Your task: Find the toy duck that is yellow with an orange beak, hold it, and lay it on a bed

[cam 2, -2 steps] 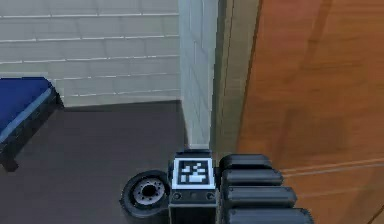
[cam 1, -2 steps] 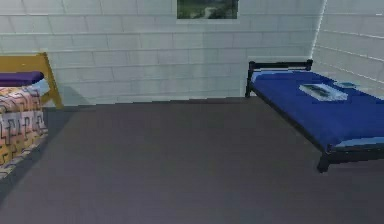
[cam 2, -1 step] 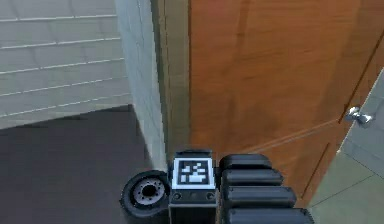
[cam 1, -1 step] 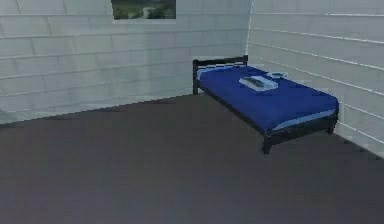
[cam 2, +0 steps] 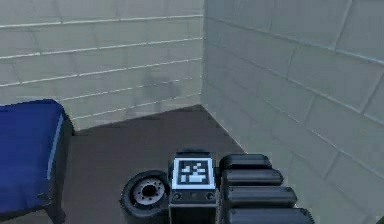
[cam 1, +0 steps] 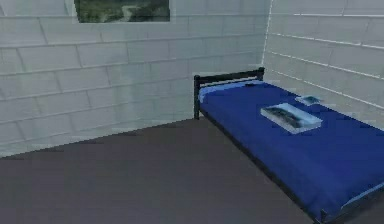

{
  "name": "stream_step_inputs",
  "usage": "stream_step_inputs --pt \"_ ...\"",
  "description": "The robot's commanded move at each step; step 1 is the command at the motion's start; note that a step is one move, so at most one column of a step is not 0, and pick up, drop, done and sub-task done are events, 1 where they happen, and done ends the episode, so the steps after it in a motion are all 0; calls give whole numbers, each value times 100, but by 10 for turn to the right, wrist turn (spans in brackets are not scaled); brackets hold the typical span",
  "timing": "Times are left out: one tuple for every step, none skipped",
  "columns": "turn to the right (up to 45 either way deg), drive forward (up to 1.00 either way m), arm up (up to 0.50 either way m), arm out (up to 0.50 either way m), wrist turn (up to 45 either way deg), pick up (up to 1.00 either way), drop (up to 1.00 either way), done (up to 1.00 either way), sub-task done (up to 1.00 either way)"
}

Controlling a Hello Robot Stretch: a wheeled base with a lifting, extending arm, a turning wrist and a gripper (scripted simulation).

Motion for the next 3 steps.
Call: stream_step_inputs --pt "0 100 0 0 0 0 0 0 0" --pt "0 65 0 0 0 0 0 0 0" --pt "-450 0 0 0 0 0 0 0 0"
